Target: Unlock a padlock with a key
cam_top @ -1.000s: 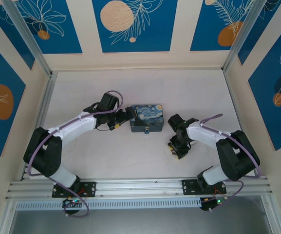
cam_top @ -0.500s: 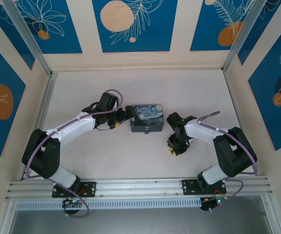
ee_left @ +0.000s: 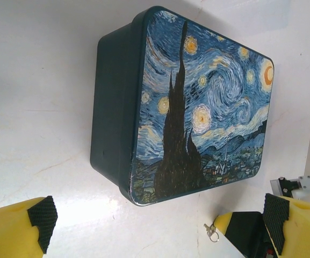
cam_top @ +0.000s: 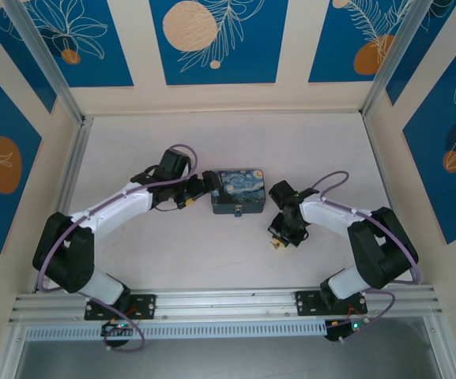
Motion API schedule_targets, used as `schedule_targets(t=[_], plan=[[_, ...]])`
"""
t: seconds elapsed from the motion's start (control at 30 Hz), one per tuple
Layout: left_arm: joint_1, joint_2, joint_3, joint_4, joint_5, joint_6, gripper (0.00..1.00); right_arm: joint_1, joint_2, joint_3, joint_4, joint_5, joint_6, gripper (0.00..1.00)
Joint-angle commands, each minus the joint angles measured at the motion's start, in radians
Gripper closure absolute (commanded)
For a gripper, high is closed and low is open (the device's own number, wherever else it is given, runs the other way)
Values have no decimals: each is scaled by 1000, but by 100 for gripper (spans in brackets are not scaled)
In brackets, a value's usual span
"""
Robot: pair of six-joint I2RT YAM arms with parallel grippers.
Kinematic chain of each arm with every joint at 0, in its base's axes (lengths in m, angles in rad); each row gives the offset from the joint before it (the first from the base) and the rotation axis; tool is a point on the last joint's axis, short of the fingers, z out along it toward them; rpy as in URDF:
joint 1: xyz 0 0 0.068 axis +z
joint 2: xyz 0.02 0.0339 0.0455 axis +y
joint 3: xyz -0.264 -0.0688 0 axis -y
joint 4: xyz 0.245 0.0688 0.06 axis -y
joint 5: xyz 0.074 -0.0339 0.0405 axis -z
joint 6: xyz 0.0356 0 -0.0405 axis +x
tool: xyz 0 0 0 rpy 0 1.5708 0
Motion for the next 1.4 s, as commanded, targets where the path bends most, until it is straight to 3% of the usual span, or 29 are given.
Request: schedule_targets(t=[0.0,0.43,0.47,0.63,0.77,1.1,1.37], plan=[[-11,-28,-2,-28,6,26,0,4,-48,-35,59,22,-68,100],[-11,-23,1,-33,-9,12,0,1,-189,-53,11,43,-62,100],[-11,-23,3,-35,-9,14,0,2,-189,-52,6,41,-65,96],[-11,-19,8,-38,-12,14,0,22,-184,-37,-8,38,-121,52],[-12,-14,11,-37,-8,14,0,40,-158,-5,-22,49,-224,38],[-14,-12,16,-47,-12,17,0,144,-9,52,26,53,-399,37],[-14,-15,20,-52,-17,17,0,195,47,60,13,39,-395,41]])
